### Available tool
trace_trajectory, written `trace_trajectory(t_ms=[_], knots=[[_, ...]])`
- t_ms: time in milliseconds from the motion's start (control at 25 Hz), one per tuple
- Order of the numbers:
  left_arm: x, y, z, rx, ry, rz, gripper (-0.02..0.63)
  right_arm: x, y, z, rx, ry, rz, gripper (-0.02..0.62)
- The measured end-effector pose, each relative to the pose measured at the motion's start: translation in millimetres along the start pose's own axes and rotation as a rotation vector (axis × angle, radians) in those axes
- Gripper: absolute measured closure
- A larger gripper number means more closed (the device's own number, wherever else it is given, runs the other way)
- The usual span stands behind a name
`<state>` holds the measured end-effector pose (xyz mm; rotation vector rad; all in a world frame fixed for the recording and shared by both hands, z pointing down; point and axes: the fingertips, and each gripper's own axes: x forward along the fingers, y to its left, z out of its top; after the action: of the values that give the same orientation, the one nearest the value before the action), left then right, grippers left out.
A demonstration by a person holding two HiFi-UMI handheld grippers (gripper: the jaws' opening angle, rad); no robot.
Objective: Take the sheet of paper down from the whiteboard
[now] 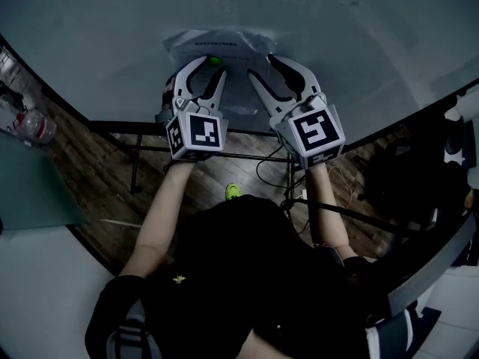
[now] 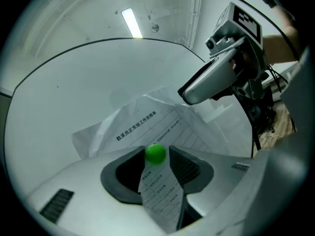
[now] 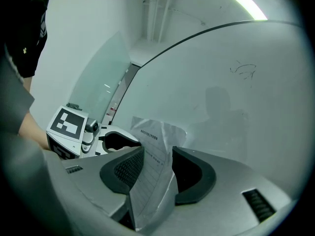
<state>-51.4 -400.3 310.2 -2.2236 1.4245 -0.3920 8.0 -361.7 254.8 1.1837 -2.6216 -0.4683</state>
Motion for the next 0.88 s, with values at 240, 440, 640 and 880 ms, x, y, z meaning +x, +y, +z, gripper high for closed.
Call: trace_trajectory(t_ms=[240,440,640,880], knots=[[1.2,1.3,0.0,-0.012,0.01,0.039,0.445,1.0,-2.2,4.1,0.01,0.011,-0.009,0.419],[1.1,3.3,-0.2,-0.007,0.012,0.056,0.463,1.6,-12.0,4.6,-0.001,0.012,-0.044,0.399],[1.9,3.9,-0.5,-0.013,0.014,0.058,0.465,1.3,-21.2,5.2,0.0,0.015,-0.079,0.385],[2.3,3.8,-1.0,-0.005,0.014,0.059,0.474,4.3,-25.9,3.7,0.002,0.015,-0.091,0.385]])
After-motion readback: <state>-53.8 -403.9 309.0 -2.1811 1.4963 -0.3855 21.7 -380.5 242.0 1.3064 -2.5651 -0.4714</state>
